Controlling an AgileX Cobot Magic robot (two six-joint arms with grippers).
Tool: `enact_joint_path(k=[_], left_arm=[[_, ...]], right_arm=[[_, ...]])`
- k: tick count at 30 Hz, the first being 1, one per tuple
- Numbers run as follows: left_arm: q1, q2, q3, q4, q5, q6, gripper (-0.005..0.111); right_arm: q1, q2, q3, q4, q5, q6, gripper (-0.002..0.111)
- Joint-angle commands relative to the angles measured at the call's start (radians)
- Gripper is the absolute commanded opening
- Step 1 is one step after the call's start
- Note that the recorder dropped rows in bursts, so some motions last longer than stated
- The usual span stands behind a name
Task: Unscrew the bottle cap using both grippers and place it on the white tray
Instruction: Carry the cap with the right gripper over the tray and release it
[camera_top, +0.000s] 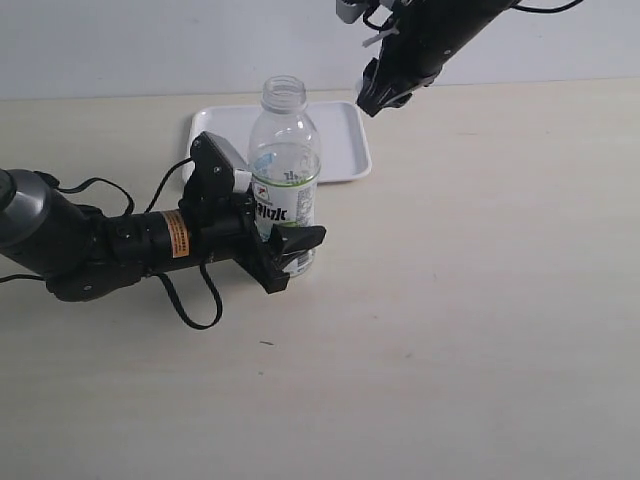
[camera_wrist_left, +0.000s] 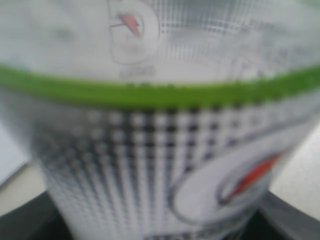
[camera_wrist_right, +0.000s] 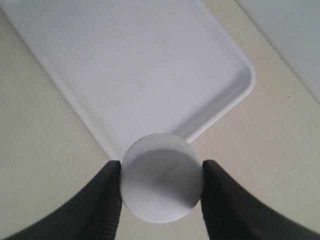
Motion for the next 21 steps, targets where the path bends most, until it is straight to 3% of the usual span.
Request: enact_joint_path(k=[1, 4, 10, 12, 21], left_arm=[[0.002, 0.001, 0.005, 0.004, -0.029, 0.011, 0.000], [0.002, 0.001, 0.005, 0.004, -0.029, 0.020, 0.003], [0.002, 0.001, 0.005, 0.002, -0.036, 0.024, 0.032], [0.002, 0.001, 0.005, 0.002, -0.036, 0.032, 0.036], [0.002, 0.001, 0.005, 0.004, -0.035, 0.040, 0.037]], right_arm=[[-0.003, 0.046, -0.003, 0.009, -0.113, 0.003, 0.000], [-0.003, 0.082, -0.003, 0.036, -0.185, 0.003, 0.000], [-0.003, 0.144, -0.010, 0.132, -0.303, -0.008, 0.000], [-0.003, 0.163, -0.031, 0.146, -0.307, -0.008, 0.000], [0.010, 0.247, -0.117, 0.207, -0.301, -0.005, 0.000]])
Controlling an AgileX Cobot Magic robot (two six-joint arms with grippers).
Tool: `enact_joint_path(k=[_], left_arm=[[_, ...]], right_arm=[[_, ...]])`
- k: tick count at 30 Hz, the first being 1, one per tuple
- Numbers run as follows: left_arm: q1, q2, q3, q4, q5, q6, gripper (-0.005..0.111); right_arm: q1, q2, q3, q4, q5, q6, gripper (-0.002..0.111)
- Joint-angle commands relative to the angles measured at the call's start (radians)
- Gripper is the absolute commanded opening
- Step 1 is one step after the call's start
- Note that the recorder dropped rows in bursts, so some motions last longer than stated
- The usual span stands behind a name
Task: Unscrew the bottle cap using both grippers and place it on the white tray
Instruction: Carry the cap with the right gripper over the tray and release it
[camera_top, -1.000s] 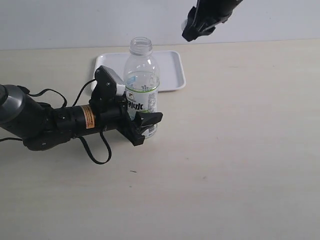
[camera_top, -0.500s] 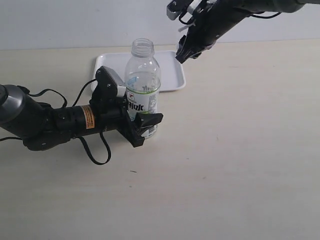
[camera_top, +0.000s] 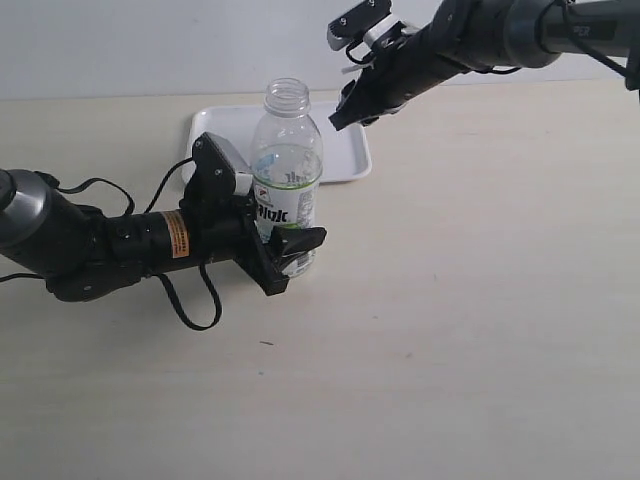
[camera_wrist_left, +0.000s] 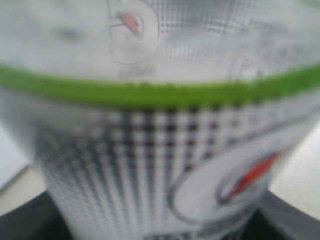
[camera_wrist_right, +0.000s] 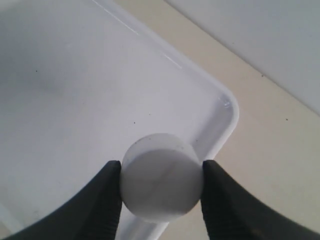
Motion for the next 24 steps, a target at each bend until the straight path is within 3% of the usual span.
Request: enact_joint_path(k=[1, 6, 11, 19, 24], left_arm=[[0.002, 0.001, 0.005, -0.003, -0.031, 0.020, 0.038], [0.002, 0.001, 0.005, -0.003, -0.019, 0.026, 0.066], [0.002, 0.001, 0.005, -0.006, -0.001, 0.026, 0.086], [0.012, -0.007, 0.005, -0.002, 0.047, 0.021, 0.091], [0.054, -0.048, 0.028, 0.045, 0.072, -0.008, 0.091]], right_arm=[[0.014, 0.027, -0.036, 0.025, -0.007, -0.006, 0.000], [0.027, 0.046, -0.057, 0.023, -0.009, -0.006, 0.000], [0.027, 0.046, -0.057, 0.024, -0.024, -0.002, 0.000], [0.027, 0.046, -0.057, 0.021, -0.026, -0.002, 0.000], [0.027, 0.046, -0.057, 0.021, -0.026, -0.002, 0.000]])
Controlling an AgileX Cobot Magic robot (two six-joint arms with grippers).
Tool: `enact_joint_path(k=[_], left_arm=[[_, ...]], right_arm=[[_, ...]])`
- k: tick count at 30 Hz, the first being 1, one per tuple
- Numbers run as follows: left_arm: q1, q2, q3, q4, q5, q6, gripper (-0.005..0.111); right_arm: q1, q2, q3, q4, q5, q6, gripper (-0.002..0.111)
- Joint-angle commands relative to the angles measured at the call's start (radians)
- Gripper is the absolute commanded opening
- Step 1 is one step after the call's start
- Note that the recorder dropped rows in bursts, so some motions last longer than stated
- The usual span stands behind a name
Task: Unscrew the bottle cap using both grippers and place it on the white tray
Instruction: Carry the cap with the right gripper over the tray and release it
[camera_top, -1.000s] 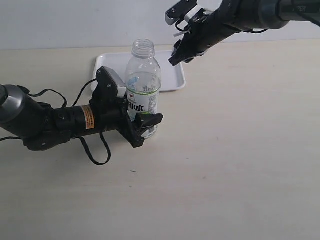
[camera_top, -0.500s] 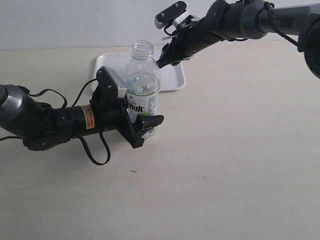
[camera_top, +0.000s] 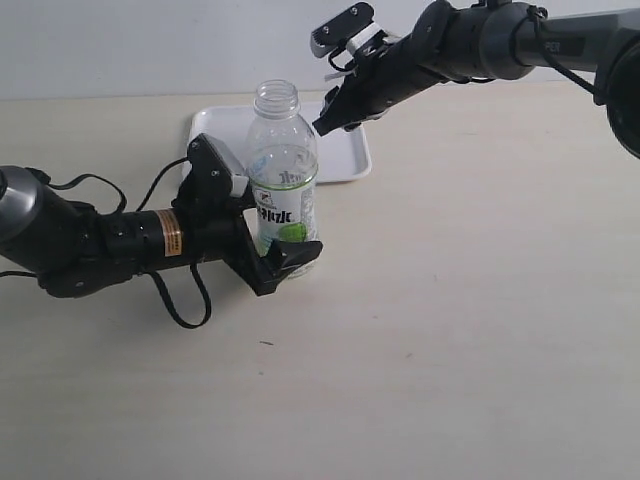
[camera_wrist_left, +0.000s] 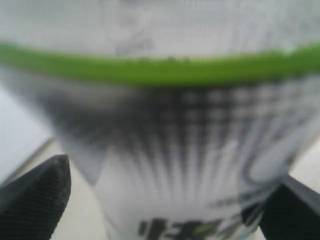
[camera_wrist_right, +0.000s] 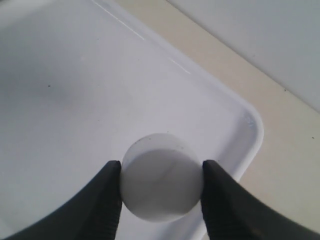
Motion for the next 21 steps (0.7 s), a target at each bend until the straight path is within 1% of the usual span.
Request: enact_joint_path(k=[1, 4, 10, 15, 21], left_arm=[[0.040, -0.050, 0.032, 0.042, 0.013, -0.023, 0.091], [0.051, -0.070, 0.052, 0.082, 0.023, -0.023, 0.091], [0.051, -0.078, 0.058, 0.166, 0.027, -0.023, 0.091], [0.051, -0.081, 0.058, 0.166, 0.041, -0.028, 0.090], [0.051, -0.113, 0.058, 0.162, 0.145, -0.042, 0.090]], right_arm=[[0.000, -0.004, -0.009, 0.001, -0.011, 0.000, 0.000], [0.000, -0.004, -0.009, 0.001, -0.008, 0.000, 0.000], [0.000, 0.020, -0.009, -0.002, 0.003, 0.002, 0.000], [0.000, 0.028, -0.009, -0.002, 0.006, 0.006, 0.000], [0.000, 0.046, -0.009, -0.002, 0.006, 0.006, 0.000]])
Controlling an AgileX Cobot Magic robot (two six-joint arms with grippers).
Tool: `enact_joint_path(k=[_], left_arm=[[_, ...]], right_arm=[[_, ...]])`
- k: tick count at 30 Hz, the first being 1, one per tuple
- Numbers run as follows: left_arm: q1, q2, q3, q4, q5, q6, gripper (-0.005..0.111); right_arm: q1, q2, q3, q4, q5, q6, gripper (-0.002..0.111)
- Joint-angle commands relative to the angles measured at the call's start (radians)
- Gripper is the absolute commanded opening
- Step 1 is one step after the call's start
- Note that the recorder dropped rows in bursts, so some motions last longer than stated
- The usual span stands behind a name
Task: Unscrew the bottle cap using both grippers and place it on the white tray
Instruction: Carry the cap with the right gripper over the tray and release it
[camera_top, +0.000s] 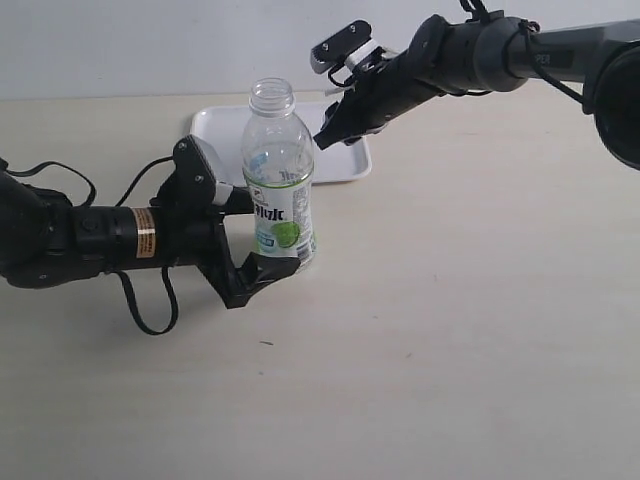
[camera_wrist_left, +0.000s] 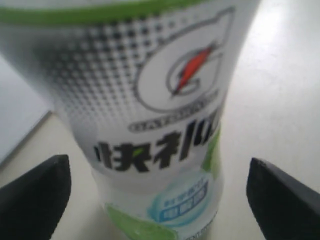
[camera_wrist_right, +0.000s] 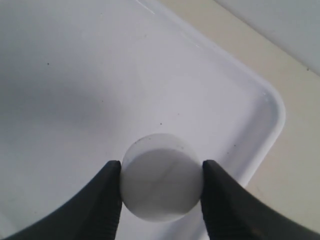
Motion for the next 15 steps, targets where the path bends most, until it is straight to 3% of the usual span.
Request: enact_joint_path(k=[1, 11, 15], left_arm=[[0.002, -0.027, 0.006, -0.002, 0.046, -0.015, 0.090], [0.002, -0.046, 0.008, 0.000, 0.077, -0.041, 0.090], [0.002, -0.046, 0.008, 0.000, 0.077, -0.041, 0.090]], right_arm=[[0.000, 0.016, -0.008, -0.002, 0.000, 0.004, 0.000], [0.000, 0.065, -0.008, -0.002, -0.004, 0.004, 0.001], [0.000, 0.067, -0.008, -0.004, -0.004, 0.004, 0.020]])
